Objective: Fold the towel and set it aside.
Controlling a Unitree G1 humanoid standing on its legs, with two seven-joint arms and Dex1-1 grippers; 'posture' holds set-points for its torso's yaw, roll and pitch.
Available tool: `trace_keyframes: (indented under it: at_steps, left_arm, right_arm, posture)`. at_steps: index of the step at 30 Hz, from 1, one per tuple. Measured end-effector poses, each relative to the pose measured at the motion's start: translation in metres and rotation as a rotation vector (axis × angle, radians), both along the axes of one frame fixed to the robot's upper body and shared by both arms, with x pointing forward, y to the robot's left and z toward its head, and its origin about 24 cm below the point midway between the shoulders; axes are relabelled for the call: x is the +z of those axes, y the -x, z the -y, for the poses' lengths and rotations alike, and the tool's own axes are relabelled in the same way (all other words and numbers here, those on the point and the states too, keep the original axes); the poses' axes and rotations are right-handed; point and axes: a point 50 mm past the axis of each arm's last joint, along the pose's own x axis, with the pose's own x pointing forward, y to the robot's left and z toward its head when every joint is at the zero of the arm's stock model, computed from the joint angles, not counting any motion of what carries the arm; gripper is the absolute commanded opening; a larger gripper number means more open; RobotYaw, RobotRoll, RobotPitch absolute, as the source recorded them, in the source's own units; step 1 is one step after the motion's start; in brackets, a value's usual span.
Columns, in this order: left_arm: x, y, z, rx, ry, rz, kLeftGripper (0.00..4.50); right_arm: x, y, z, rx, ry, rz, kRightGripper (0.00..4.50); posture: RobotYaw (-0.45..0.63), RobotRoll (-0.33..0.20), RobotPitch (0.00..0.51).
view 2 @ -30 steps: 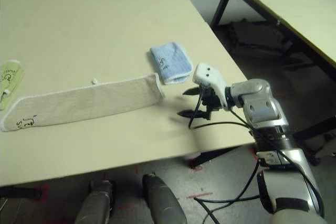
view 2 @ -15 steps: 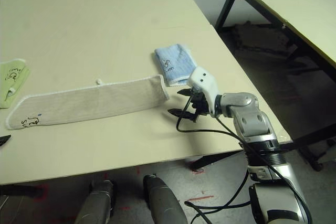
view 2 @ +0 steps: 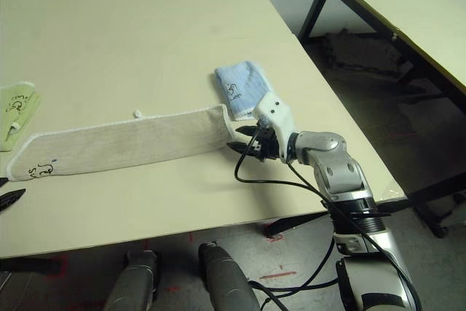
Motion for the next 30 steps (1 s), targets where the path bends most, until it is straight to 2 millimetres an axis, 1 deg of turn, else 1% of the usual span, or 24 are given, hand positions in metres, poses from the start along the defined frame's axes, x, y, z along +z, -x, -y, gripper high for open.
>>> trace_keyframes:
  at_steps: [1, 2, 8, 11, 16, 17, 20, 21, 23, 24, 25, 26, 27, 30]
  left_arm:
    - [0.000, 0.000, 0.000, -0.001, 0.000, 0.001, 0.31]
    - [0.000, 0.000, 0.000, -0.002, 0.001, 0.002, 0.02]
    - [0.002, -0.004, 0.001, -0.011, 0.005, 0.014, 0.02]
    - [0.002, -0.003, 0.000, -0.014, 0.012, 0.007, 0.02]
    - [0.006, 0.002, -0.011, 0.001, -0.009, -0.013, 0.02]
    - [0.008, 0.003, -0.014, 0.009, -0.019, -0.008, 0.20]
    - [0.011, 0.007, -0.021, 0.031, -0.038, -0.005, 0.93]
    - [0.012, 0.008, -0.022, 0.035, -0.042, -0.003, 1.33]
    - [0.011, 0.010, -0.023, 0.034, -0.046, -0.006, 1.97]
    - [0.010, 0.011, -0.023, 0.033, -0.046, -0.011, 2.38]
    - [0.010, 0.012, -0.022, 0.032, -0.043, -0.013, 2.66]
    - [0.009, 0.011, -0.022, 0.030, -0.039, -0.011, 3.09]
    - [0.008, 0.011, -0.021, 0.026, -0.035, -0.009, 3.42]
    - [0.003, 0.008, -0.013, -0.001, -0.011, -0.002, 4.39]
  right_arm:
    - [0.000, 0.000, 0.000, 0.000, 0.000, 0.001, 0.00]
    - [0.000, 0.000, 0.000, 0.002, 0.000, 0.003, 0.00]
    - [0.001, 0.000, 0.001, 0.006, 0.003, 0.012, 0.00]
    - [0.000, 0.002, 0.004, 0.004, 0.015, 0.007, 0.00]
    - [-0.003, 0.007, 0.015, 0.007, 0.052, -0.012, 0.00]
    - [-0.005, 0.008, 0.017, 0.009, 0.057, -0.023, 0.00]
    - [-0.007, 0.012, 0.023, 0.011, 0.069, -0.046, 0.00]
    - [-0.008, 0.014, 0.025, 0.012, 0.067, -0.053, 0.00]
    - [-0.009, 0.016, 0.026, 0.017, 0.064, -0.066, 0.00]
    - [-0.010, 0.017, 0.027, 0.018, 0.066, -0.071, 0.00]
    - [-0.011, 0.017, 0.028, 0.017, 0.067, -0.073, 0.00]
    - [-0.011, 0.017, 0.027, 0.018, 0.067, -0.070, 0.00]
    - [-0.010, 0.017, 0.027, 0.019, 0.067, -0.068, 0.00]
    - [-0.010, 0.016, 0.025, 0.019, 0.060, -0.056, 0.64]
  posture:
    - [-0.05, 0.000, 0.198]
    - [-0.05, 0.000, 0.198]
    - [-0.05, 0.000, 0.194]
    - [-0.05, 0.000, 0.193]
    - [-0.05, 0.000, 0.192]
    - [-0.05, 0.000, 0.194]
    - [-0.05, 0.000, 0.194]
    - [-0.05, 0.000, 0.194]
    - [-0.05, 0.000, 0.194]
    - [-0.05, 0.000, 0.194]
    - [-0.05, 0.000, 0.193]
    - [-0.05, 0.000, 0.193]
    - [-0.04, 0.000, 0.191]
    - [-0.04, 0.000, 0.189]
